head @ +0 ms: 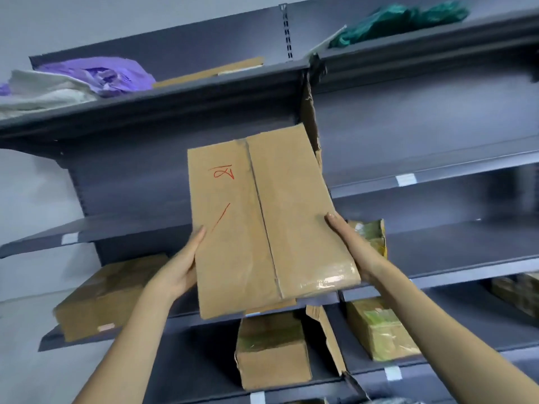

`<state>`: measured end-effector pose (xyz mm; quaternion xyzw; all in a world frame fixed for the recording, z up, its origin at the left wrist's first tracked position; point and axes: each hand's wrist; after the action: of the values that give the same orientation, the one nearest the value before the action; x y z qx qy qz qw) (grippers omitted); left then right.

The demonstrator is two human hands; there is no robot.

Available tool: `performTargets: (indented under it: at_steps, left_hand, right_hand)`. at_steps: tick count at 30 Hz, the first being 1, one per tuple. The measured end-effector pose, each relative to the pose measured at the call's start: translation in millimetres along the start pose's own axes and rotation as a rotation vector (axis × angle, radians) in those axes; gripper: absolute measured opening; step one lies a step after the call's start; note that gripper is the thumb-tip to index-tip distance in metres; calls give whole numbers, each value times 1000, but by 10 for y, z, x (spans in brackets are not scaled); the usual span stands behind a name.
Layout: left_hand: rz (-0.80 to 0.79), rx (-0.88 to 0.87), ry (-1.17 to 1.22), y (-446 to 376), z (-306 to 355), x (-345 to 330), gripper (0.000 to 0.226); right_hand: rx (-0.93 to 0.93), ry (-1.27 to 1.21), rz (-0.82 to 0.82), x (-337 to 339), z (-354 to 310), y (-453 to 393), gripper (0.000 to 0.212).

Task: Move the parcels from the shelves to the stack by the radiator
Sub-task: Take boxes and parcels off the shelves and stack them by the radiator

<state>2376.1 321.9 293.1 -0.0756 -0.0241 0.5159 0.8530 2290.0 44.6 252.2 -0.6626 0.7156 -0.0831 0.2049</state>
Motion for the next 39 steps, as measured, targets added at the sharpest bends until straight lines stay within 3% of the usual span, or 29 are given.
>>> performTargets:
  at_steps: [4,7,9,15,18,22,24,27,28,30,32,36,39]
  left_hand:
    - [-108,-93,16,11,-23,-403,37]
    - [-221,-151,-38,-98,29,-1030,56]
    - [-300,-155,-48,-192,35,-1643,60]
    - [-723,-80,12,-80,-291,-4376,40]
    - [-976,29,44,318,-573,-5972,35]
    - [-1286,217,14,1125,-1014,-7922,31]
    - [-1401,280,22,1548,-1196,-8673,47]
    - [-1509,357,15,1942,-1528,-9537,103]
    - [-1544,391,2,2027,-1641,-9758,104]
    - [-1577,442,-40,2097,-1909,-10208,68]
    - [-1557,478,-82,2068,-2276,-10687,38]
    - [-1450,519,-243,1882,-2833,-11579,37]
    - [-1397,539,-334,1650,-3258,-12430,52]
  right_hand:
    - [63,133,85,407,-273,392,57]
    - [106,135,230,845,-551,795,29]
    - [133,158,351,1241,-712,1184,31]
    - [125,285,836,2700,-1450,3128,57]
    - [112,345,1037,3285,-1893,4469,46]
    - [79,407,1232,3698,-2441,6105,57]
    - [40,448,1356,3900,-2653,6706,72]
    - [-77,512,1481,4279,-2791,7371,78]
    - [-127,527,1508,4429,-2800,7525,71]
    - [-170,500,1534,4810,-2746,7758,58]
    - [-228,484,1542,5282,-2636,7909,64]
    - [-356,487,1606,6359,-2489,8039,67]
    - [-453,497,1656,7371,-2459,8110,67]
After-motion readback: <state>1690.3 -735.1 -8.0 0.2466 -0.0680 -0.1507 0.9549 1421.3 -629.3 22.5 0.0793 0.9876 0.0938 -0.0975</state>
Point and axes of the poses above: each hand's wrist, its own y-axis away from the middle knuckle, its own x-axis out of the back of the hand, z = x × y, and after that the axes turned 1 degree about x, right-handed
